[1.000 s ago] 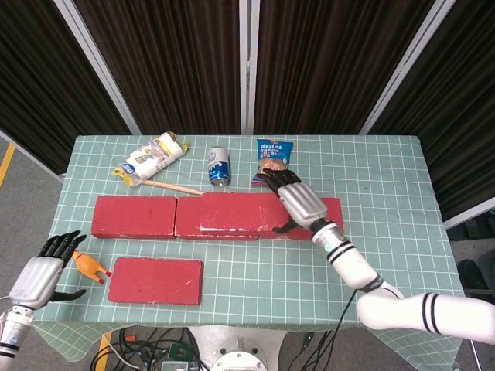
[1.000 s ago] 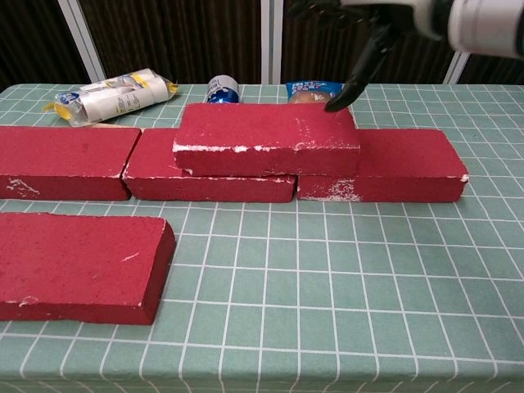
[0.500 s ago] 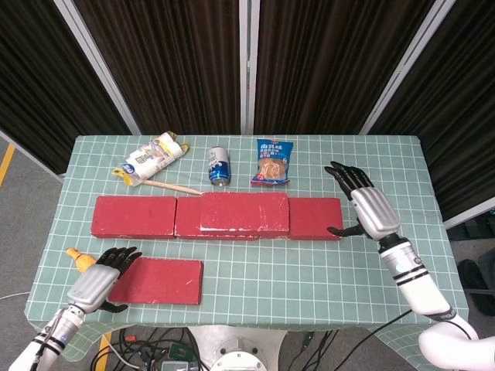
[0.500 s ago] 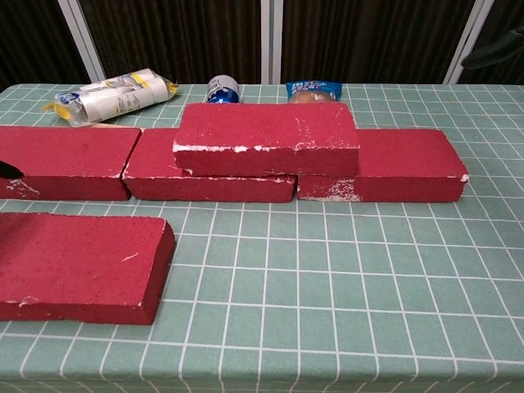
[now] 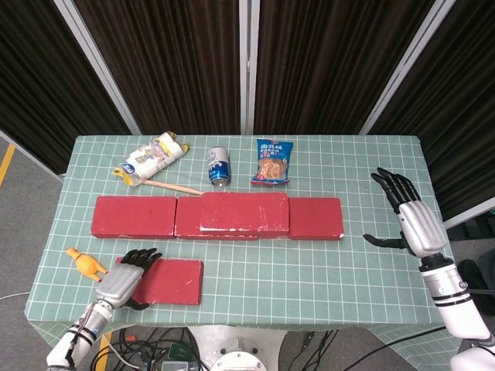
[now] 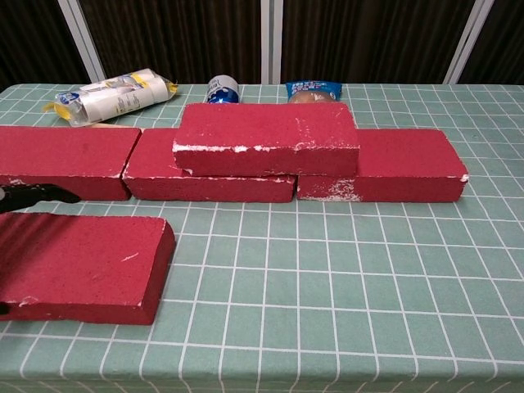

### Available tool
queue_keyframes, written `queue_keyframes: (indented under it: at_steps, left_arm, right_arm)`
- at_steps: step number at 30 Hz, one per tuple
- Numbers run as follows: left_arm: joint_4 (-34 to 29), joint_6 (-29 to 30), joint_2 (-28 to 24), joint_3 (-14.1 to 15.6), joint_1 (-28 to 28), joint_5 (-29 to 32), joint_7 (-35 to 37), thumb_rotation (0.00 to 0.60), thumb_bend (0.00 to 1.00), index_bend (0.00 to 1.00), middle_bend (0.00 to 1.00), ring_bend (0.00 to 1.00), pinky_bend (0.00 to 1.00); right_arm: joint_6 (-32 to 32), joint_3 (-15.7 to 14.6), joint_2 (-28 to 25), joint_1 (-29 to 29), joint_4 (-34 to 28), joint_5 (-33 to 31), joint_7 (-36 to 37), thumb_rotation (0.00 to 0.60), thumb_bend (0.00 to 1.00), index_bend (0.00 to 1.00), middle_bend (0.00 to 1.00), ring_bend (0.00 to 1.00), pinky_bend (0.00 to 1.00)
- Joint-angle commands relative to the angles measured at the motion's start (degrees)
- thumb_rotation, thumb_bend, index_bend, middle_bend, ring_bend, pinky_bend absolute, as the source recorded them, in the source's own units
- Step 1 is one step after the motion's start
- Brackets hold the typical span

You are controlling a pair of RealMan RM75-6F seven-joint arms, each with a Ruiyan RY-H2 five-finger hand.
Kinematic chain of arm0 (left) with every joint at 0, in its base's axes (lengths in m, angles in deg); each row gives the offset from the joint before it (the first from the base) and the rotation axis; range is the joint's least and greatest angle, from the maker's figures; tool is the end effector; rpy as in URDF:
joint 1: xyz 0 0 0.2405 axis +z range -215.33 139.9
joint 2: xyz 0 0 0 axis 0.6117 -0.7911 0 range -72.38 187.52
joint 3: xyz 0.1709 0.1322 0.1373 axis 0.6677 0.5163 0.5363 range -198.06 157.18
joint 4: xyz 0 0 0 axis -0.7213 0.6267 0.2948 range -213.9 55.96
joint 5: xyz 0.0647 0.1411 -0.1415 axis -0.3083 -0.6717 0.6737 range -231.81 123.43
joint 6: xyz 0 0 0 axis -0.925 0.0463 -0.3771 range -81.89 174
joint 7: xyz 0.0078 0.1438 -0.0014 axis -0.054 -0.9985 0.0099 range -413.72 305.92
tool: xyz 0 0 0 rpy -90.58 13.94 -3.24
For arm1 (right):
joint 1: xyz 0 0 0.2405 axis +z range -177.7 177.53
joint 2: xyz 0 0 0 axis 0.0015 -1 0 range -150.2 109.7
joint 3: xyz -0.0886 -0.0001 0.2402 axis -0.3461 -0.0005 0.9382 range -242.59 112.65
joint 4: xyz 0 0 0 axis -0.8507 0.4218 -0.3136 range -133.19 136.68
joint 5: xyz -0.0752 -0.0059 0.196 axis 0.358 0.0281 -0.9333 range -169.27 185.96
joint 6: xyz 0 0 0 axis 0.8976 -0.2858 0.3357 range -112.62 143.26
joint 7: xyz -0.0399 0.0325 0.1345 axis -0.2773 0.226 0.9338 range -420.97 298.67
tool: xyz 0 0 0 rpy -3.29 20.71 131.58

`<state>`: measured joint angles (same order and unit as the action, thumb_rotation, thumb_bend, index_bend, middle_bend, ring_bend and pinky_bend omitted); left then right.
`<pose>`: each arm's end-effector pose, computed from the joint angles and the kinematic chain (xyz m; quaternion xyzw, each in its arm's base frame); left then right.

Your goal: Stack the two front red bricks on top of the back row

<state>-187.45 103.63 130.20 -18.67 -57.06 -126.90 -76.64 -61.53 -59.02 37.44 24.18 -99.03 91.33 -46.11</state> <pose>-0.2248 0.1927 0.0257 -0.7415 -0.4821 -0.2670 0.3827 -0.2182 -0.2776 0.1711 0.6098 -0.4114 0.5205 0.4336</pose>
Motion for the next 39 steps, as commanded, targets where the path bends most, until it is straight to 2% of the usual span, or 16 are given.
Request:
queue_keyframes:
  at_steps: [1,8,17,19,22,26,33,39]
  left_arm:
    - [-0.5,-1.0,0.5,-0.2,-1.0,0.9,-0.4,0.600,0.00,0.01,0.00,0.00,0.00]
    - [-0.3,-2.1,2.9,-0.6,-3.3,4.4,-3.2,0.600,0.00,0.01,0.00,0.00,0.00]
    - [0.2,-0.7,4.8,-0.5,-4.6,7.9,-5.8,0.600,0.00,0.01,0.01,0.00,0.00]
    - [0.4,0.6,5.3,-0.6,-4.5,8.8,-6.7,0.600,0.00,0.01,0.05,0.00,0.00]
    - [0.0,1.0,5.5,-0.3,-4.5,9.4,-6.8,0.600,0.00,0.01,0.17,0.00,0.00]
    - [-0.2,0.9,5.3,0.1,-4.9,8.8,-5.9,0.600,0.00,0.01,0.23,0.00,0.00]
    - [-2.5,2.8,3.4,1.1,-4.8,6.6,-6.2,0.600,0.00,0.01,0.28,0.00,0.00]
    - [-8.4,7.8,-2.8,0.8,-4.0,3.7,-8.3,0.600,0.00,0.01,0.29,0.00,0.00]
  right_arm:
    - [-0.4,0.0,0.2,-0.8,1.1,0.0,1.0,0.600,0.00,0.00,0.00,0.00,0.00]
    - [-0.4,0.5,0.7,-2.1,3.4,-0.2,3.7,0.600,0.00,0.00,0.00,0.00,0.00]
    - [-1.8,0.3,1.7,-4.1,5.4,1.1,5.2,0.600,0.00,0.00,0.00,0.00,0.00]
    - [-2.2,0.3,1.9,-4.5,5.8,1.5,5.8,0.600,0.00,0.00,0.00,0.00,0.00]
    - [-2.3,0.5,2.2,-4.9,6.5,1.5,6.5,0.600,0.00,0.00,0.00,0.00,0.00]
    - [-1.7,0.7,2.7,-5.1,7.4,1.0,7.4,0.600,0.00,0.00,0.00,0.00,0.00]
    - [-1.4,1.2,2.8,-5.6,8.2,0.7,8.2,0.600,0.00,0.00,0.00,0.00,0.00]
    - [-1.8,1.8,2.0,-6.3,8.1,0.5,8.8,0.600,0.00,0.00,0.00,0.00,0.00]
